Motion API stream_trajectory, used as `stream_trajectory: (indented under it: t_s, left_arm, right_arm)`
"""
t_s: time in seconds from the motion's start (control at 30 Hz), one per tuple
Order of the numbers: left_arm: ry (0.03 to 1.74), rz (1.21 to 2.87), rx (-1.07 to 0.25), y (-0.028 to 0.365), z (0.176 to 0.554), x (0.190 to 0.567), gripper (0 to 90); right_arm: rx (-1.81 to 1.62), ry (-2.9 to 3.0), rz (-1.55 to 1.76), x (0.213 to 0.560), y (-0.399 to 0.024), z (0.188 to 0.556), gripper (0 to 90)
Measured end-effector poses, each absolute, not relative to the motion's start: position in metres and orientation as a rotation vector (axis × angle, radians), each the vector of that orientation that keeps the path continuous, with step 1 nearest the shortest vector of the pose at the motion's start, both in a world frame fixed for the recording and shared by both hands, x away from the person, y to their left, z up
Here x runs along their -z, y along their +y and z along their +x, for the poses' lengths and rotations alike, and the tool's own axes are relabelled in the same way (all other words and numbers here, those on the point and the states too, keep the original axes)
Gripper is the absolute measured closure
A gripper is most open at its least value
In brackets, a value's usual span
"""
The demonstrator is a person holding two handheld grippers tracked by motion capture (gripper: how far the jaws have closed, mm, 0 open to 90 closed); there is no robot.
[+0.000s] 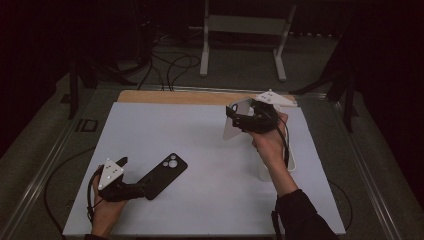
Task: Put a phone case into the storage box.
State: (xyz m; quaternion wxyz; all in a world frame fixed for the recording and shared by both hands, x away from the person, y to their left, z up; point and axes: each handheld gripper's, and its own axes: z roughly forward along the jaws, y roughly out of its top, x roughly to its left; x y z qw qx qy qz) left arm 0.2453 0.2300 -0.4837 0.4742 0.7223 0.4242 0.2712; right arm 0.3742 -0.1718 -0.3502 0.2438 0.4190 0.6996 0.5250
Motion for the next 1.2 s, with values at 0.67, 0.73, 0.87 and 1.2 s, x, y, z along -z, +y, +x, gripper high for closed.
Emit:
stream_trajectory:
  t_s: [0.67, 0.73, 0.87, 1.2]
  left_arm:
    - [1.041, 1.758, -0.671, 0.231, 0.245, 0.483, 0.1]
    - [1.041, 1.756, -0.671, 0.231, 0.245, 0.483, 0.1]
    - [1.041, 1.758, -0.67, 0.231, 0.245, 0.483, 0.1]
    - [1.04, 1.763, -0.668, 0.23, 0.245, 0.484, 0.1]
  right_arm:
    - [-1.358, 1.832, 1.22, 0.345, -0.198, 0.4, 16.8]
    - [-1.341, 1.82, 1.227, 0.343, -0.202, 0.404, 16.8]
    - [-1.327, 1.806, 1.234, 0.342, -0.206, 0.407, 16.8]
    - [-1.301, 1.742, 1.302, 0.341, -0.223, 0.417, 16.8]
